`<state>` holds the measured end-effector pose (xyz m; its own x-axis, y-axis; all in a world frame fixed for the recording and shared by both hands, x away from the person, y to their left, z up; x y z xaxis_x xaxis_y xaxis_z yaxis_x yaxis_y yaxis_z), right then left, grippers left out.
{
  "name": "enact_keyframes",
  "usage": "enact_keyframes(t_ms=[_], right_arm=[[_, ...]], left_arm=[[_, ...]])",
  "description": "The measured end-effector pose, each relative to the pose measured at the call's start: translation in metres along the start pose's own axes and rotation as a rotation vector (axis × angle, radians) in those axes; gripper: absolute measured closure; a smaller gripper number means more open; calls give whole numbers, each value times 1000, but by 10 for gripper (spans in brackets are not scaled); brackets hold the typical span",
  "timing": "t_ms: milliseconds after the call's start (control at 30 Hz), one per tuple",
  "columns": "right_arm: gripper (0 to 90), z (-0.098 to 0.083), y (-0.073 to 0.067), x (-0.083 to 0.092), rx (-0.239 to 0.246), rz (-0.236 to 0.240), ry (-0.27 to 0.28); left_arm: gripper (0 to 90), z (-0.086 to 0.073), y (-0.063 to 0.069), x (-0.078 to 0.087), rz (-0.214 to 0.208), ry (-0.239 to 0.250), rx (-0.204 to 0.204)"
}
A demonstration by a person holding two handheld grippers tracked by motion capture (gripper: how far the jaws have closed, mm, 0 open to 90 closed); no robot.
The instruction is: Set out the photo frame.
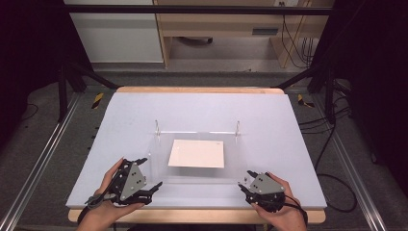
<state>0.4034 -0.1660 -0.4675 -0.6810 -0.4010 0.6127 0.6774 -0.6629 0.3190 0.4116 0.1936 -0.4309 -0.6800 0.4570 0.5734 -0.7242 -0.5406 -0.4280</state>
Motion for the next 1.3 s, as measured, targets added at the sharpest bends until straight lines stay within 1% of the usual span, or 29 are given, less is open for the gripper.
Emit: enact_keyframes(t_ms=[33,133,267,333,467,633,800,833,867,900,967,1000,1033,1100,1133,1200,1233,1267,1300], right_arm=[[499,0,1,0,-2,-2,4],[500,2,2,2,-17,-1,12],[501,4,3,2,-26,1,17],[501,4,3,2,-28,1,15],[510,4,5,4,-50,10,14],[514,5,6,4,-53,12,18],[515,5,7,5,-61,11,23],[515,5,7,5,-64,10,24],[515,6,7,5,-65,10,25],[515,6,8,5,-64,10,25],[515,6,7,5,-64,11,25],[515,6,7,5,-64,10,25],[515,6,7,5,-64,10,24],[515,6,7,5,-65,10,26],[515,6,8,5,-65,10,25],[516,6,7,5,-64,10,26],[515,5,8,5,-64,11,26],[516,5,7,5,-60,11,24],[516,5,7,5,-61,12,24]], left_arm=[[164,0,1,0,-2,-8,-15],[173,-1,3,-1,7,-14,-37],[190,-2,5,-2,5,-19,-57],[210,-3,7,-4,5,-31,-77],[253,-1,14,-7,21,-42,-144],[320,2,20,-11,22,-40,-183],[356,4,23,-17,44,-59,-229],[360,4,24,-19,50,-59,-233],[372,4,25,-21,59,-71,-246],[388,3,26,-23,71,-79,-255],[412,3,26,-25,81,-101,-275],[432,2,27,-28,88,-98,-275],[452,3,27,-28,100,-110,-297],[496,3,28,-31,118,-128,-311],[537,3,28,-32,118,-134,-312],[572,3,28,-34,128,-149,-307],[605,2,27,-34,131,-154,-304],[622,3,26,-34,130,-145,-287],[624,4,25,-33,130,-145,-279]])
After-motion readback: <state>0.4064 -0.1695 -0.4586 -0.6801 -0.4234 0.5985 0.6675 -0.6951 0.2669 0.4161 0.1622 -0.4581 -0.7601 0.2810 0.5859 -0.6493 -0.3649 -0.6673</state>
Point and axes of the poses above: each handheld gripper's, and its own axes: x roughly backward along the jaws, z roughly out of its top, y roughly to its right, the point moved 4 cm from there along -x, roughly forward along the jaws, and after that the axes turned 4 degrees about -y, right-handed, at the moved point
